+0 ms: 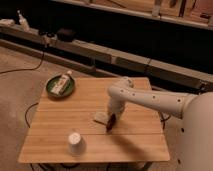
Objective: Drag the pepper across the table
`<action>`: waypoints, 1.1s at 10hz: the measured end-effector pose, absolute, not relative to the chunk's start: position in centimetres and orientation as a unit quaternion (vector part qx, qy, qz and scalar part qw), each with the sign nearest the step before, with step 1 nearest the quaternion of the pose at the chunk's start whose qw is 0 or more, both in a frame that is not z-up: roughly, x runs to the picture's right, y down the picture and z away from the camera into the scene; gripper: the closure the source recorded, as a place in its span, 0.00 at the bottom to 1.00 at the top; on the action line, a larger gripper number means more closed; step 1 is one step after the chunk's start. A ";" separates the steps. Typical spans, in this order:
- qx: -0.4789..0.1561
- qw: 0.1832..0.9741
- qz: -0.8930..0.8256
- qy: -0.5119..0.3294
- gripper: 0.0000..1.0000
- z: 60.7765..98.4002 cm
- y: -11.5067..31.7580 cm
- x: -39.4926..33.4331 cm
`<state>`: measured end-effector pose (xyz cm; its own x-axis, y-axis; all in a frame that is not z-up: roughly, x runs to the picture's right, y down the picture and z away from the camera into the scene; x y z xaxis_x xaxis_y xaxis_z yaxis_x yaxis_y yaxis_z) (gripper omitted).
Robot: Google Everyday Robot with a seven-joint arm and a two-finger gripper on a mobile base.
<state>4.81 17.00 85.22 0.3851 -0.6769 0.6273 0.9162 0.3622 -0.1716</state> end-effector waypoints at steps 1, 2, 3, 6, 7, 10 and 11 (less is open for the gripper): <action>-0.254 0.788 -0.508 -0.235 0.64 85.3 16.9 3.9; -0.252 0.785 -0.513 -0.237 0.64 85.4 16.8 3.0; -0.249 0.783 -0.518 -0.240 0.64 85.5 16.7 2.1; -0.232 0.771 -0.536 -0.256 0.64 85.6 16.3 -1.8; -0.226 0.767 -0.542 -0.261 0.64 85.5 16.2 -2.9; -0.211 0.752 -0.563 -0.272 0.64 85.2 15.8 -6.4; -0.206 0.746 -0.570 -0.275 0.64 85.2 15.7 -7.7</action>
